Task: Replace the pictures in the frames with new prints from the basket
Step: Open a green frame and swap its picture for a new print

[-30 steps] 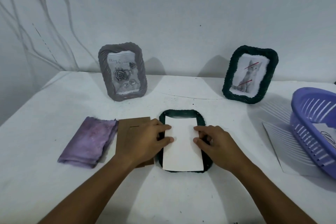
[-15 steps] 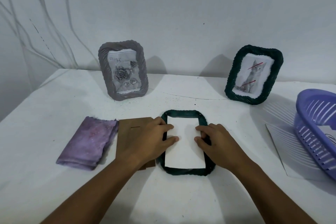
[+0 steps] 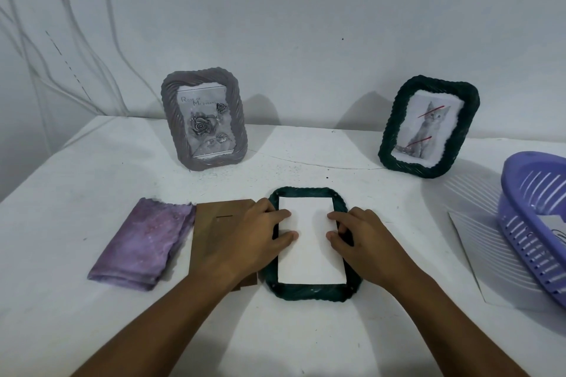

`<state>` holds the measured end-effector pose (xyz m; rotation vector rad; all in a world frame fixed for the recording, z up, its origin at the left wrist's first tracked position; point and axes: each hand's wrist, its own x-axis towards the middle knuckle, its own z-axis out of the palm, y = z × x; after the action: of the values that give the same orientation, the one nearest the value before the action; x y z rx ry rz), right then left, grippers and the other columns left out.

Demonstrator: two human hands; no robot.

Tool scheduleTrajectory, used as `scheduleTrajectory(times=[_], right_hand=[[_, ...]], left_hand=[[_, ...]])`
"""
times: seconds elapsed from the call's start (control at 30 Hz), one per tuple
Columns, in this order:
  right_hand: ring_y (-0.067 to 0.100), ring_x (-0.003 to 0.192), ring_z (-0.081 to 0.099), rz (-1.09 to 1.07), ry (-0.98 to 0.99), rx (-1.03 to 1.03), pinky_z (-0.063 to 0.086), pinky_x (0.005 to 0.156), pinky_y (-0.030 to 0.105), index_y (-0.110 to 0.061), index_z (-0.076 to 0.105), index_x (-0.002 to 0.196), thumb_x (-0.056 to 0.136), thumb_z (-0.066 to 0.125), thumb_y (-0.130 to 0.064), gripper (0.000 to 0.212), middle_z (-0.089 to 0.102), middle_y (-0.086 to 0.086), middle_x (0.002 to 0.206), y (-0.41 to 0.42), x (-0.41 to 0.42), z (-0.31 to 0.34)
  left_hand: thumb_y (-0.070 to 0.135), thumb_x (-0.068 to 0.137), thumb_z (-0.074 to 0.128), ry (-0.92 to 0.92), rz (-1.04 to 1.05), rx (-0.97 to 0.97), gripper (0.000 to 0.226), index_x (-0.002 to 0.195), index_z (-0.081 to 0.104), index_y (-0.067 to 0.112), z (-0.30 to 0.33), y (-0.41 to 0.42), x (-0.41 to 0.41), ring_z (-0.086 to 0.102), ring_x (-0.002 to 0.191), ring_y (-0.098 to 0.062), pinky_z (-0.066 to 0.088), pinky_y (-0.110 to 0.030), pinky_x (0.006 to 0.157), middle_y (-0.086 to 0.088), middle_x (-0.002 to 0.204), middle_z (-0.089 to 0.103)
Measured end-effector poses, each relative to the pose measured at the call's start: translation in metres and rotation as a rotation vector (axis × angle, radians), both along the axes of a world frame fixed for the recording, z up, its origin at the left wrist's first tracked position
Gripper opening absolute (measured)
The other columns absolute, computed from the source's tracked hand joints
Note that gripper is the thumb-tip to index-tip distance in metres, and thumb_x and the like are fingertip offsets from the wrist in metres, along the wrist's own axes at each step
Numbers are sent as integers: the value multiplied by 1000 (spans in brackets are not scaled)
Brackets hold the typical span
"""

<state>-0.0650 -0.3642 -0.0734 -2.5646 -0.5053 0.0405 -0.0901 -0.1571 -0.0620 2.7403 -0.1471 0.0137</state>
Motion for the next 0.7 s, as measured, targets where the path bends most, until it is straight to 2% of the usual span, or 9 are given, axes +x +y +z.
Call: scheduleTrajectory(times=[0.23, 0.37, 0.53, 0.7], right_hand=[[7, 99, 37, 4, -22, 4, 35, 85, 19, -24, 50, 132, 95, 50, -36, 39, 47, -11, 96, -1, 1, -2], [9, 101, 39, -31, -34, 35, 35, 84, 18, -25, 51, 130, 94, 51, -34, 37, 46, -9, 98, -1, 5, -2], [10, 103, 38, -52, -56, 9, 34, 83, 19, -24, 51, 132, 94, 51, -34, 40, 44, -7, 104, -1, 14, -4], [8, 103, 39, -41, -44, -4, 36, 84, 18, -25, 51, 132, 94, 51, -34, 38, 42, -7, 107, 0, 16, -6]], left_hand=[[53, 91, 49, 22, 14, -36, 48, 135, 48, 33, -1, 0, 1, 45, 107, -6, 25, -18, 71, 10, 119, 49], [52, 91, 49, 27, 18, -61, 48, 135, 48, 33, 0, 0, 2, 37, 97, -2, 27, -9, 63, 10, 117, 48], [55, 92, 45, 4, 50, -6, 50, 136, 45, 32, -1, 2, 6, 39, 112, -11, 25, -20, 75, 7, 119, 46], [57, 91, 43, 6, 40, 47, 52, 137, 44, 31, -5, -1, 10, 39, 111, -13, 24, -22, 74, 5, 120, 43]])
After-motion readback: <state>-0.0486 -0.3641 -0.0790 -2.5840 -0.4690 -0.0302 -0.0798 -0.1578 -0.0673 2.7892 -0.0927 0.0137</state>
